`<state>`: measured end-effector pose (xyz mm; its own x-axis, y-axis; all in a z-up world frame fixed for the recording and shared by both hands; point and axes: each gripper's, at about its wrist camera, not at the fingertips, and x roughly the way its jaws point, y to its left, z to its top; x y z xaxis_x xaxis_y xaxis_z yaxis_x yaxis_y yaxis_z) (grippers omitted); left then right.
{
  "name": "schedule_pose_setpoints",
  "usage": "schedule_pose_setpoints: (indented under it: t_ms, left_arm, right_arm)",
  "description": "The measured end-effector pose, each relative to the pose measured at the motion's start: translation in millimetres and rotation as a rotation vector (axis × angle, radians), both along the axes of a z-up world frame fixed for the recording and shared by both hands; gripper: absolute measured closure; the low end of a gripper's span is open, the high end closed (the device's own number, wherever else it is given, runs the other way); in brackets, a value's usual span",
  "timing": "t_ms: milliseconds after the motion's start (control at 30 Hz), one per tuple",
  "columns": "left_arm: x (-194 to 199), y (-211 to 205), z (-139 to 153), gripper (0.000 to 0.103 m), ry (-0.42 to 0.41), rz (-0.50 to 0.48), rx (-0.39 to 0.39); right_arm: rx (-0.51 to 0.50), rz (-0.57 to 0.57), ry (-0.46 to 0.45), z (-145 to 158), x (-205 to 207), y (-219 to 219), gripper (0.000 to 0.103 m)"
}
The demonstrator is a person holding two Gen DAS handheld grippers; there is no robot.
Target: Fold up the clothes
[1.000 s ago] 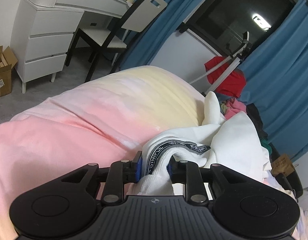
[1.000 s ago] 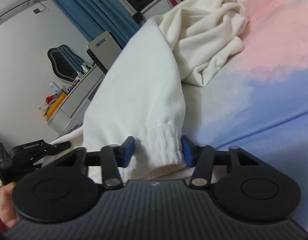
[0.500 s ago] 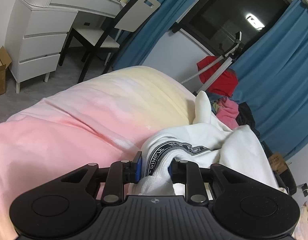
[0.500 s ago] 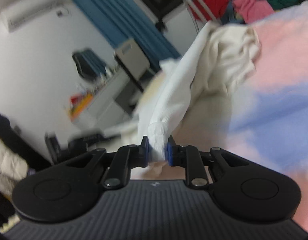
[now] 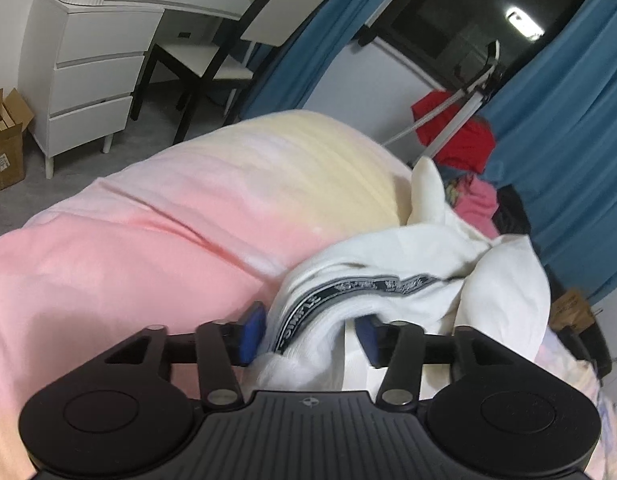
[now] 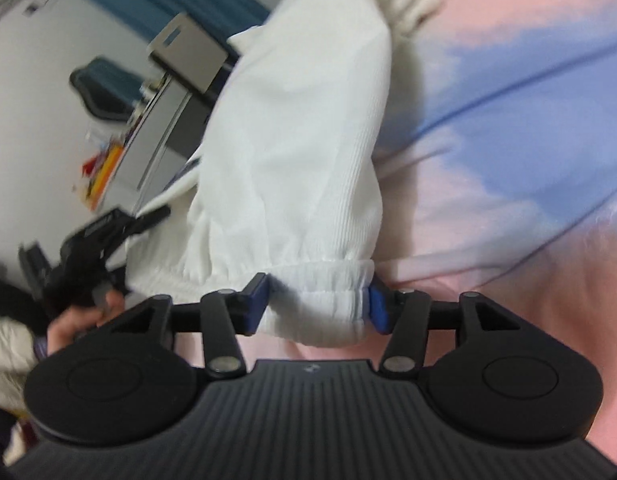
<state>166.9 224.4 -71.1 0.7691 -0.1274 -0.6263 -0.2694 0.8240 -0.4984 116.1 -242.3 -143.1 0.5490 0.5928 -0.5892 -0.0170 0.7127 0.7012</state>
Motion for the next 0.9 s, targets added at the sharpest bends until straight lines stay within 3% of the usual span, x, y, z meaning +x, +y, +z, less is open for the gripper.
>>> schedule_pose_setpoints:
  t_ms: [67, 267, 333, 467, 600, 633, 667, 733, 800, 900]
  left_arm:
    - [-0.9, 0.9, -1.0, 0.032, 0.047, -0.012, -0.013]
    - [-27.1, 6.3, 5.0, 0.028, 0.103, -0.028, -0.027]
    - [-34.2, 10.9, 5.8, 0.028, 0.112, -0.036, -0.065]
    - [-28.8, 10.5, 2.0, 0.029, 0.140, -0.079, -0.061]
    - [-18.0, 2.3, -3.3, 0.046, 0.130, -0.086, 0.005]
    - [-16.3, 0.4, -2.8, 0.057, 0.112, -0.080, 0.035]
    - [-16.2, 0.8, -1.3, 0.062, 0.088, -0.068, 0.050]
    - [-17.0, 6.0, 3.6, 0.088, 0.015, -0.019, 0.035]
    - [-14.8, 11.3, 13.2, 0.089, -0.054, 0.012, 0.032]
    - [-4.1, 20.1, 36.2, 0.090, -0.108, 0.027, 0.055]
  right_arm:
    - [0.002, -0.038, 0.001, 0.3, 1.2, -2.2, 0.047]
    - [0.007, -0.114, 0.011, 6.3, 3.7, -10.4, 0.047]
    - [-0.002, -0.146, -0.003, 6.2, 1.9, -16.1, 0.047]
    - [0.021, -0.181, -0.011, 2.1, 1.6, -25.4, 0.047]
    - [0.035, -0.131, -0.019, -6.2, 3.9, -19.1, 0.048]
    - [0.034, -0.115, -0.029, -7.9, 4.1, -16.8, 0.049]
    - [0.035, -0.109, -0.043, -7.6, 4.0, -15.4, 0.053]
    - [0.039, -0.101, -0.075, -6.4, 3.5, -13.1, 0.061]
    - [0.082, -0.064, -0.082, -4.5, 2.2, -8.7, 0.076]
    - [0.157, -0.007, -0.081, 1.5, -8.4, 4.9, 0.081]
